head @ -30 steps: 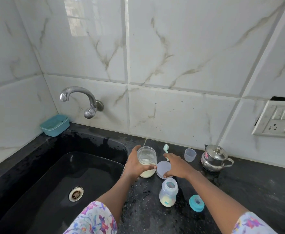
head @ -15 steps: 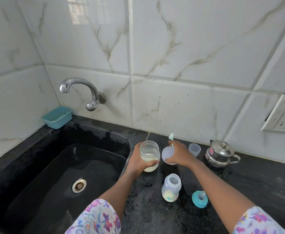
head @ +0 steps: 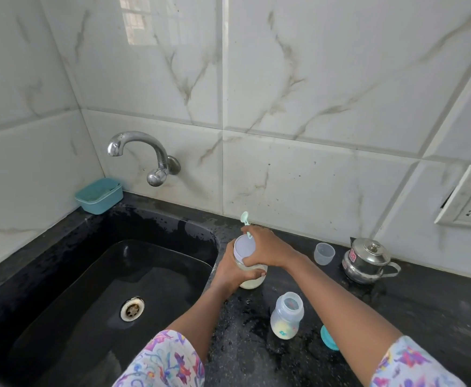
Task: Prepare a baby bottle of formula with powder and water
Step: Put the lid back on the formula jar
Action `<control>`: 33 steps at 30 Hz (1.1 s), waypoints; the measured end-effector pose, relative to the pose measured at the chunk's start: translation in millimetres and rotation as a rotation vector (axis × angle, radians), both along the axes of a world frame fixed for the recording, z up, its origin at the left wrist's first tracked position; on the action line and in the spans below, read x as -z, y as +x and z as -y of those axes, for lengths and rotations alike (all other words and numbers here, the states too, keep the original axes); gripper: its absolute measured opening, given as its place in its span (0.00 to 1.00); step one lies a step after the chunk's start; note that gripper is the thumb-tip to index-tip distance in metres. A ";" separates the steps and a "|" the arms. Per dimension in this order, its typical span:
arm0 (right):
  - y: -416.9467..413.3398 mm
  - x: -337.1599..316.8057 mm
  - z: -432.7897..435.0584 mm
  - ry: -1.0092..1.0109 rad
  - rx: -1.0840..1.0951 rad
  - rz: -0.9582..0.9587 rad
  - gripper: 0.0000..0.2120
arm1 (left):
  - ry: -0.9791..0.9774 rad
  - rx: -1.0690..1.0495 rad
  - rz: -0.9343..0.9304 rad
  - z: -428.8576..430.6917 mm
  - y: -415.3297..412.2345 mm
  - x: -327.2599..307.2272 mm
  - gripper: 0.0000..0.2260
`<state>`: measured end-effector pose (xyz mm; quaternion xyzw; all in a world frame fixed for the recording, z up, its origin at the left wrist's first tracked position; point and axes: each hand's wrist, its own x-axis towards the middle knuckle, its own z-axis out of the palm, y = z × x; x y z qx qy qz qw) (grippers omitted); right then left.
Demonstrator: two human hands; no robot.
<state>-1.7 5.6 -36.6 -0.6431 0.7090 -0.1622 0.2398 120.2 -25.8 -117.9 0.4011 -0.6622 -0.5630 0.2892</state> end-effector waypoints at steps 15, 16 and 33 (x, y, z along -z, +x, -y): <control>-0.7 -17.7 17.0 0.119 -0.178 -0.275 0.35 | -0.042 -0.012 0.071 -0.2 -0.8 0.0 0.42; 0.3 -18.4 18.9 0.130 -0.186 -0.293 0.34 | -0.043 -0.011 0.076 0.2 -0.8 0.0 0.42; -16.2 -5.0 -21.3 -0.179 0.200 -0.458 0.28 | -0.036 -0.009 0.070 -1.7 1.5 -4.8 0.41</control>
